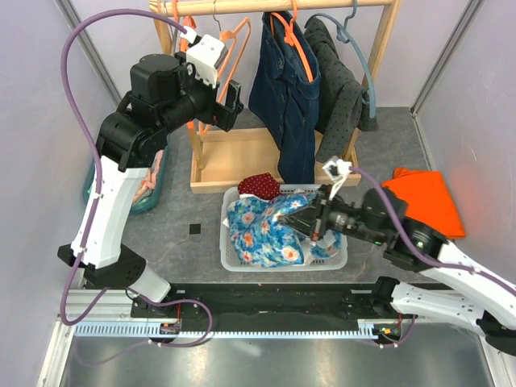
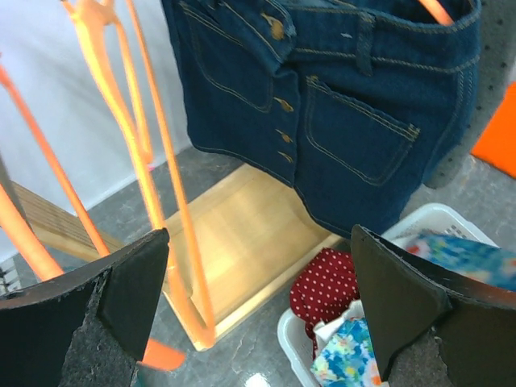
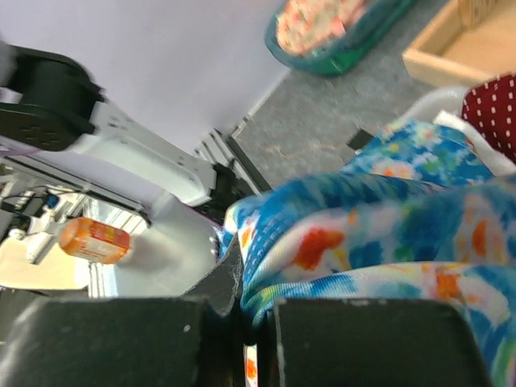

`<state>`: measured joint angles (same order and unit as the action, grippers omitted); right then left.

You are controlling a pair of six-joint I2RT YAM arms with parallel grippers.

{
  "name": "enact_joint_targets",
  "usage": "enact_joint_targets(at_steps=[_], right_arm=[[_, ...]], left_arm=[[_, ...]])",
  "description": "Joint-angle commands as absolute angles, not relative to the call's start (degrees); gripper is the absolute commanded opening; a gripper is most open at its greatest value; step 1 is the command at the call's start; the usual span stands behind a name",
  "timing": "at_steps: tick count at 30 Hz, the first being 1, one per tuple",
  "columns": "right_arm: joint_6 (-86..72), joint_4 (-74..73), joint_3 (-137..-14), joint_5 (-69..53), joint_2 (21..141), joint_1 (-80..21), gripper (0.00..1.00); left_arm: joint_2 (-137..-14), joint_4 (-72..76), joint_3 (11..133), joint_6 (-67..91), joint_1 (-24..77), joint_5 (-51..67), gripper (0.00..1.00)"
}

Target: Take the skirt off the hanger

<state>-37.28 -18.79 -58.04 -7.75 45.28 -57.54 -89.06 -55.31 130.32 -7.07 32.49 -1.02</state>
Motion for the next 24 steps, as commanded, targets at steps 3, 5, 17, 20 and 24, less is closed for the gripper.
enact_joint_targets(at_steps=[3, 5, 17, 20, 24], right_arm=[[-40.2, -18.7, -51.8, -3.0, 56.0, -57.7, 0.0], [-42.4, -23.5, -50.9, 3.4, 63.3, -57.5, 0.0], [-53.2, -30.1, -46.0, 12.1, 85.6, -56.3, 0.07], [-52.2, -31.2, -45.5, 13.4, 86.7, -56.4, 0.27], [-50.7, -34.8, -48.0, 14.9, 83.9, -56.9, 0.71]], left_arm=[[-86.0, -52.2, 129.2, -7.2, 33.0, 6.1, 1.0], [-86.1, -52.0, 129.3, -7.3, 33.4, 7.3, 1.0], [-84.7, -48.7, 124.6, -7.2, 34.3, 11.2, 1.0], [-84.2, -48.1, 123.5, -7.3, 34.3, 10.9, 1.0], [-84.6, -47.2, 123.7, -7.3, 34.3, 10.4, 1.0]])
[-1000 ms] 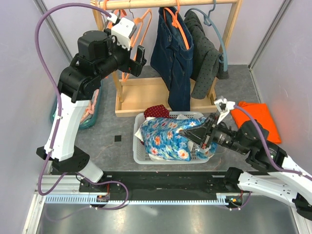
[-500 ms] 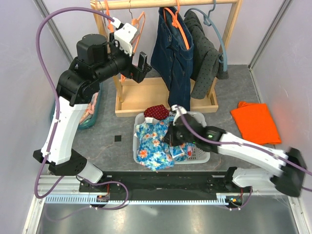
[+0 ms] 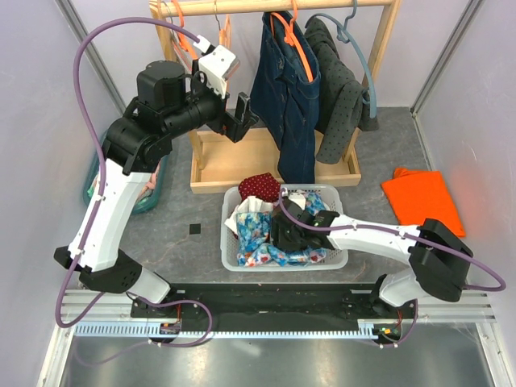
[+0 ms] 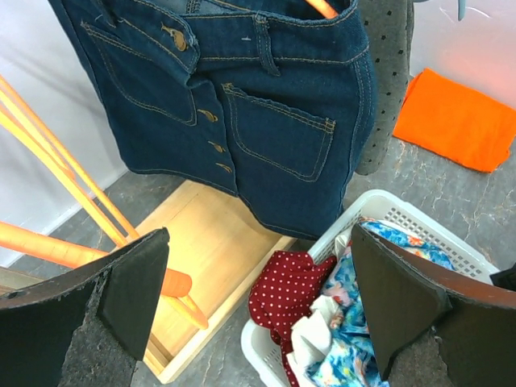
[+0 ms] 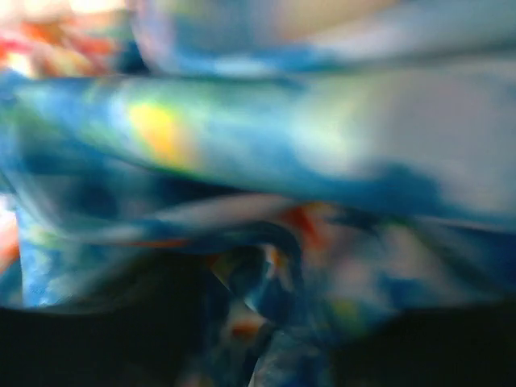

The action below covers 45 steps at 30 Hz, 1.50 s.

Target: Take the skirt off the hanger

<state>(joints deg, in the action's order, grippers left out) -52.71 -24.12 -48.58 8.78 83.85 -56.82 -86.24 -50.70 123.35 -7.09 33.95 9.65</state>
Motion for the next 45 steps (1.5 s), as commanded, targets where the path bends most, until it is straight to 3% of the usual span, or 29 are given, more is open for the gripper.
enact_joint_targets(at_steps=[1, 2, 8, 15, 23, 28, 45], right_arm=[[-50.6, -38.6, -49.1, 17.9, 82.8, -57.0, 0.95], [-50.0, -40.1, -51.4, 18.8, 80.0, -57.7, 0.98], [-47.5, -44.9, -58.4, 21.5, 68.5, -58.9, 0.98], [-44.8, -48.2, -65.2, 22.1, 65.9, -63.0, 0.98], [-37.7, -44.5, -70.0, 25.8, 57.3, -67.1, 0.98], [-34.3, -31.4, -64.1, 21.8, 49.5, -68.0, 0.98], [-33.7, -24.9, -65.5, 21.2, 49.0, -68.1, 0.94]], left_arm=[[-85.1, -47.1, 124.1, -7.0, 34.3, 10.4, 1.0], [-86.0, -46.9, 125.3, -6.7, 34.4, 10.4, 1.0], [-90.5, -40.5, 129.8, 1.4, 34.5, 9.0, 1.0], [-100.5, -35.3, 140.2, 6.8, 37.1, 4.5, 1.0], [-108.7, -29.1, 145.4, 9.8, 39.5, -2.6, 1.0], [-112.5, -24.4, 148.5, 8.5, 40.8, -6.6, 0.99], [-119.7, -18.4, 146.1, 0.7, 43.0, -14.2, 1.0]])
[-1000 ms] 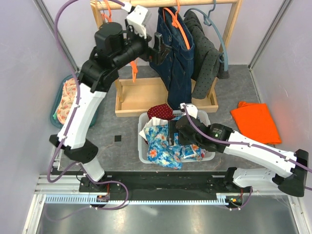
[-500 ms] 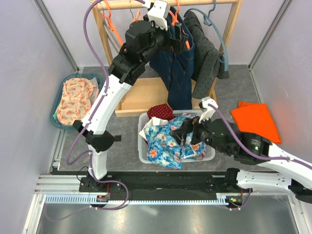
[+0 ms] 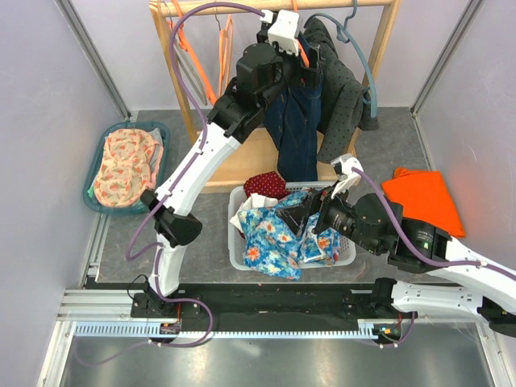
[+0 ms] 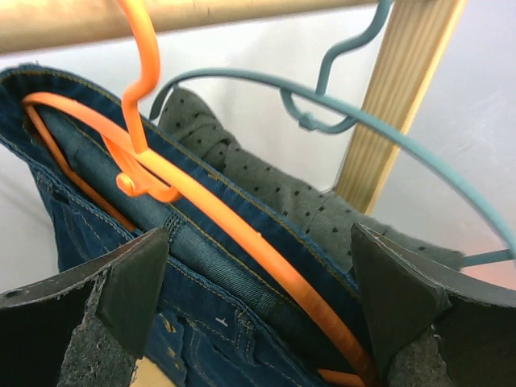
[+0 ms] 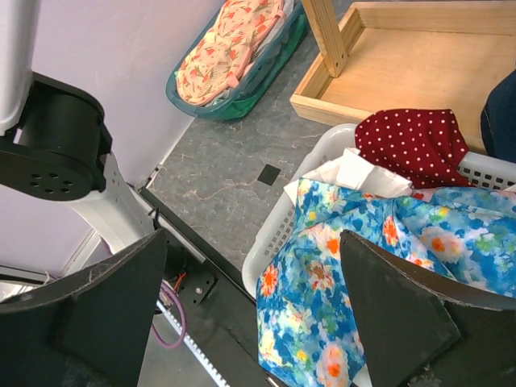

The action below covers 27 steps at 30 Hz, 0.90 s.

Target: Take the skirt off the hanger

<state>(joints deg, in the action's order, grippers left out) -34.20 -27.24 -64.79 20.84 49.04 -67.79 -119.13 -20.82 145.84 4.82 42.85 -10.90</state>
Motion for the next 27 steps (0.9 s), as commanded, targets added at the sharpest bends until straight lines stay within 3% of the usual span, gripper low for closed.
enact_joint_targets(at_steps=[1, 4, 7, 8, 27], right_arm=[[-34.3, -25.0, -65.5, 21.6, 48.9, -68.1, 0.93], [-34.7, -25.2, -64.9, 23.0, 47.6, -68.0, 0.93], [-35.0, -24.7, -63.6, 23.7, 46.2, -68.0, 0.93], [-35.1, -24.5, -63.4, 23.9, 46.1, -68.0, 0.93], [-36.0, -22.3, -58.0, 26.5, 43.8, -68.0, 0.94]], left_arm=[[-120.0, -21.2, 147.0, 0.5, 42.8, -13.8, 0.95], [-118.6, -22.8, 145.2, 0.1, 42.4, -14.1, 0.81], [-115.0, -22.9, 141.2, -2.2, 42.3, -14.5, 0.6], [-113.6, -23.0, 140.4, -2.4, 42.3, -14.8, 0.59], [-110.7, -24.1, 138.1, -6.7, 41.4, -21.3, 0.66]])
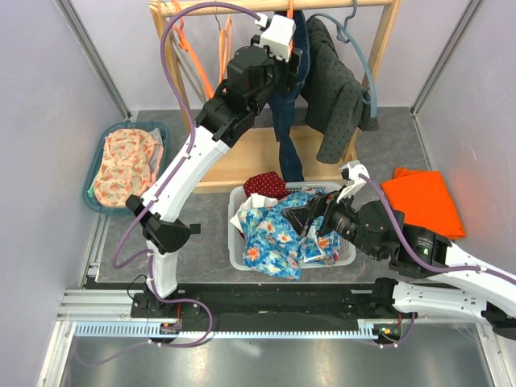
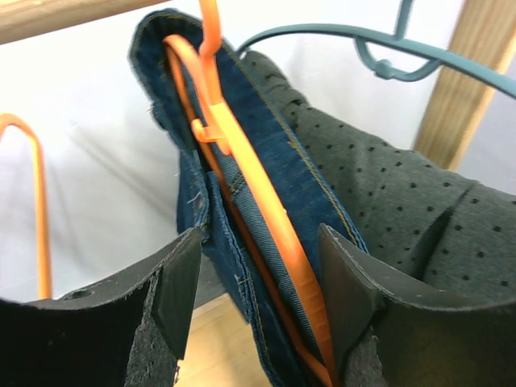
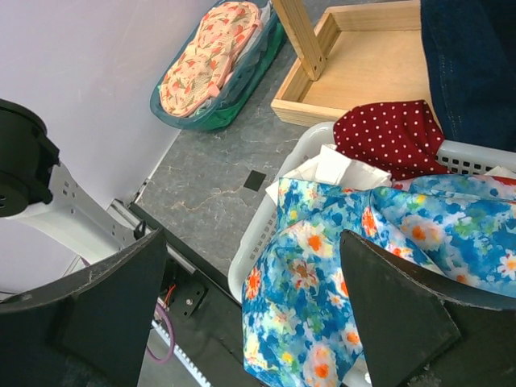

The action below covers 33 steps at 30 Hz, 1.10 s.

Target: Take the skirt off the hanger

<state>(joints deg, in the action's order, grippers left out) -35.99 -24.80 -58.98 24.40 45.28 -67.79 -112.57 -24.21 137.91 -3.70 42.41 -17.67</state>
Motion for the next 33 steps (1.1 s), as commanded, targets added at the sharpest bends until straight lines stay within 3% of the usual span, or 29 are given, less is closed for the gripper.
enact_joint_targets(at_steps=[1, 3, 6, 7, 13, 22, 23, 24, 26, 27, 29, 32, 33], right_arm=[[-35.9, -22.2, -57.7, 26.8, 43.8, -68.0, 0.94], [-35.6, -21.8, -57.3, 26.7, 43.8, -68.0, 0.95], [-35.3, -21.6, -57.0, 27.1, 43.9, -68.0, 0.95], [-35.2, -21.5, -56.8, 27.3, 43.9, -68.1, 0.95], [-35.2, -20.8, -55.6, 27.7, 43.7, -68.0, 0.95], [-35.4, -20.8, -55.1, 28.4, 43.7, -68.0, 0.96], [-35.6, -20.8, -54.8, 28.6, 43.6, -68.0, 0.96], [-35.7, -20.7, -54.8, 28.5, 43.5, -68.0, 0.96], [-35.9, -20.7, -54.5, 28.7, 43.4, -68.0, 0.96], [-35.9, -20.7, -54.5, 28.7, 43.3, -68.0, 0.96], [-35.9, -20.7, -54.5, 28.9, 43.2, -68.0, 0.96], [-36.0, -20.6, -54.2, 29.0, 42.9, -68.0, 0.95], [-36.1, -20.5, -54.1, 28.8, 42.9, -68.0, 0.95]], left_arm=[[-110.8, -24.1, 137.9, -6.8, 41.2, -21.5, 0.66], [-111.0, -24.0, 138.2, -7.3, 41.0, -22.1, 0.67], [-112.1, -22.6, 139.7, -7.5, 40.4, -23.3, 0.88], [-112.8, -22.4, 140.5, -7.7, 40.3, -23.6, 0.9], [-116.5, -20.6, 144.6, -11.0, 39.7, -25.8, 0.91], [-119.8, -20.2, 145.7, -13.4, 39.2, -23.1, 0.81], [-120.0, -20.2, 145.9, -13.4, 39.2, -22.9, 0.77], [-120.1, -20.2, 146.1, -13.4, 39.1, -22.4, 0.62], [-120.4, -20.2, 146.4, -14.0, 39.1, -22.1, 0.49], [-120.6, -20.2, 146.7, -14.2, 39.1, -22.4, 0.34], [-120.7, -20.3, 147.2, -14.9, 39.1, -22.6, 0.17], [-120.1, -20.1, 147.5, -15.4, 39.0, -21.8, 0.02], [-120.0, -20.1, 147.8, -15.5, 39.0, -21.5, 0.02]])
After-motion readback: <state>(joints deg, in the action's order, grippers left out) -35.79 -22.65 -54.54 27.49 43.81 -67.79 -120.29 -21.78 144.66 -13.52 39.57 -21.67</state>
